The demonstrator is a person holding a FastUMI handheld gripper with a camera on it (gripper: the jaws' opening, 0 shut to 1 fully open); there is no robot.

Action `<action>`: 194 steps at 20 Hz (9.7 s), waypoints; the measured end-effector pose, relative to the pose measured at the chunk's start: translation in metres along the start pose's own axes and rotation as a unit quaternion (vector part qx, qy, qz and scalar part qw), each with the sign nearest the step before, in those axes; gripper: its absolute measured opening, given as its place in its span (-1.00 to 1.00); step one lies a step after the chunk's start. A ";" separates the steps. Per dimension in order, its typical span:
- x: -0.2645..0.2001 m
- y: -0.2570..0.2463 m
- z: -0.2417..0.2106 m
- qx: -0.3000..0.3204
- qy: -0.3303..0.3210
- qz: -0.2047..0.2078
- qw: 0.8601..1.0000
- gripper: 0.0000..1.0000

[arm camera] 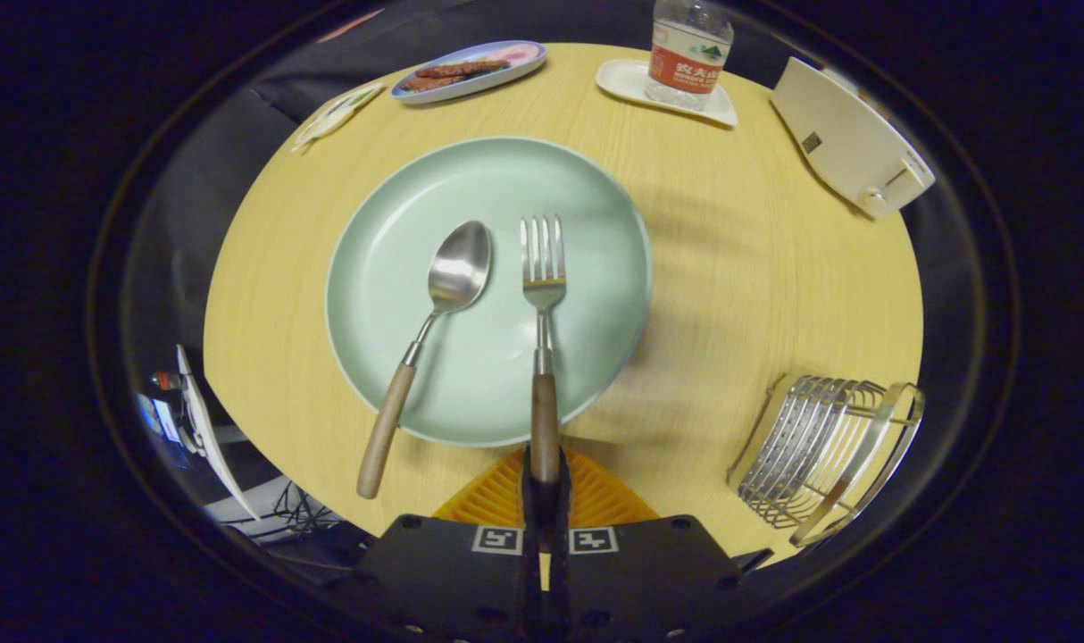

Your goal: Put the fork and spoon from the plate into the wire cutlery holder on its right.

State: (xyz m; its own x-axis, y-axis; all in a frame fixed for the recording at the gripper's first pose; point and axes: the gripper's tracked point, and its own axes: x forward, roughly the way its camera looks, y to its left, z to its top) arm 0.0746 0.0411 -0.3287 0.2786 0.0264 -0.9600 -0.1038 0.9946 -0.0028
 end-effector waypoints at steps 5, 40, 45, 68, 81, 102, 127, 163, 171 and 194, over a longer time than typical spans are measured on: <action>-0.062 -0.007 0.010 -0.002 -0.036 0.021 0.999 -0.99; -0.143 -0.138 -0.073 0.247 0.153 0.072 0.954 -0.81; -0.145 -0.140 -0.056 0.245 0.114 0.071 0.960 -0.38; -0.126 0.019 -0.014 0.095 -0.122 0.034 0.987 0.91; -0.013 0.108 -0.020 0.103 -0.044 0.036 0.993 0.91; 0.003 0.087 -0.007 0.114 -0.026 -0.001 0.993 -0.99; -0.206 -0.087 -0.063 0.172 -0.041 0.012 0.984 -0.99; -0.196 -0.138 -0.030 0.216 -0.048 0.032 0.975 0.30; -0.255 -0.139 0.022 0.139 -0.266 -0.033 0.953 0.79; -0.416 -0.064 -0.020 0.056 -0.643 -0.088 0.759 0.79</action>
State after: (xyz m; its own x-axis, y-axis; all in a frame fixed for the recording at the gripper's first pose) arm -0.0534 -0.0359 0.0650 0.9875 -0.1034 0.1187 0.1049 0.9945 -0.0066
